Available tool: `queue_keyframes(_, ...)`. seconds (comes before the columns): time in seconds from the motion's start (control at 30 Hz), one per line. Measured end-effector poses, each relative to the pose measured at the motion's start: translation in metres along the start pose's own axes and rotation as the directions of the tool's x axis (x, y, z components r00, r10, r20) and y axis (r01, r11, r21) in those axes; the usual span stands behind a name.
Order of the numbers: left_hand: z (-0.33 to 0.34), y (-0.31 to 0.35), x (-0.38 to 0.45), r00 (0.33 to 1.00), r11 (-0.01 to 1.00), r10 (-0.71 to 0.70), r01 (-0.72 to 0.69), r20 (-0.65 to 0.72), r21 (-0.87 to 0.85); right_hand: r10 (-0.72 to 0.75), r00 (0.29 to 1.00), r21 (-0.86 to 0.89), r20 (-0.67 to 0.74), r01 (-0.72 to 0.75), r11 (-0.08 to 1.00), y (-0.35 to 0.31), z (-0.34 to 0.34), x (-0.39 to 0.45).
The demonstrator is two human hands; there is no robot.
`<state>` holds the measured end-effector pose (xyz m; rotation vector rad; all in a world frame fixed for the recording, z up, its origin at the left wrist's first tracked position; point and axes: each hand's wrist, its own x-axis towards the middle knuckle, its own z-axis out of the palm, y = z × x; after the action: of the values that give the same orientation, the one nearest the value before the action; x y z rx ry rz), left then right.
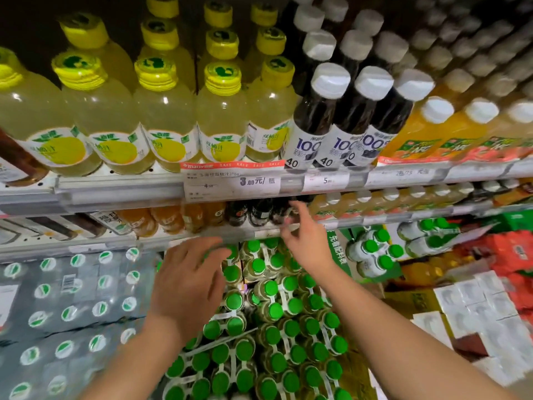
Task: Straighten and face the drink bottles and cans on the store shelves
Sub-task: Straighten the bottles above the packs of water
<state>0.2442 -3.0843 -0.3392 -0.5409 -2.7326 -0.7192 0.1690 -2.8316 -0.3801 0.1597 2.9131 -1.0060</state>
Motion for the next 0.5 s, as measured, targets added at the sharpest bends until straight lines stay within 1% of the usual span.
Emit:
queue_keyframes(0.03,0.011,0.0,0.001,0.992,0.991,-0.102,0.108,0.076,-0.077,0.0,0.999,0.0,-0.038,0.0,1.0,0.01,-0.007,0.0)
queue_keyframes(0.07,0.019,-0.001,0.006,0.963,0.957,-0.236,0.254,0.133,-0.14,0.01,0.997,0.009,-0.08,-0.009,1.0,0.019,-0.015,0.003)
queue_keyframes(0.1,0.029,-0.002,0.013,0.921,0.907,-0.349,0.378,0.171,-0.184,0.011,0.993,0.02,-0.115,-0.009,1.0,0.026,-0.023,0.006)
queue_keyframes(0.13,0.039,-0.003,0.022,0.887,0.865,-0.422,0.455,0.185,-0.21,0.016,0.991,0.017,-0.133,-0.014,1.0,0.033,-0.03,0.011)
queue_keyframes(0.17,0.048,-0.003,0.033,0.865,0.834,-0.468,0.5,0.182,-0.232,0.022,0.991,0.006,-0.133,-0.021,1.0,0.039,-0.035,0.017)
queue_keyframes(0.23,0.067,-0.004,0.055,0.832,0.791,-0.529,0.554,0.166,-0.261,0.064,0.994,-0.023,-0.088,-0.066,0.998,0.048,-0.043,0.03)
queue_keyframes(0.3,0.087,-0.008,0.071,0.817,0.783,-0.562,0.575,0.127,-0.238,0.098,0.993,-0.041,-0.069,-0.1,0.994,0.055,-0.048,0.045)
queue_keyframes(0.37,0.106,-0.012,0.083,0.803,0.782,-0.588,0.596,0.102,-0.183,0.088,0.996,-0.069,-0.029,-0.09,0.994,0.06,-0.05,0.06)
queue_keyframes(0.43,0.124,-0.02,0.09,0.76,0.747,-0.636,0.65,0.134,-0.139,0.116,0.989,-0.041,0.089,-0.113,0.993,0.065,-0.046,0.075)
queue_keyframes(0.47,0.13,-0.026,0.09,0.741,0.723,-0.656,0.671,0.144,-0.164,0.151,0.975,0.019,0.165,-0.156,0.988,0.066,-0.042,0.08)
queue_keyframes(0.5,0.134,-0.029,0.091,0.714,0.662,-0.682,0.695,0.159,-0.278,0.178,0.959,0.087,0.221,-0.201,0.976,0.068,-0.038,0.085)
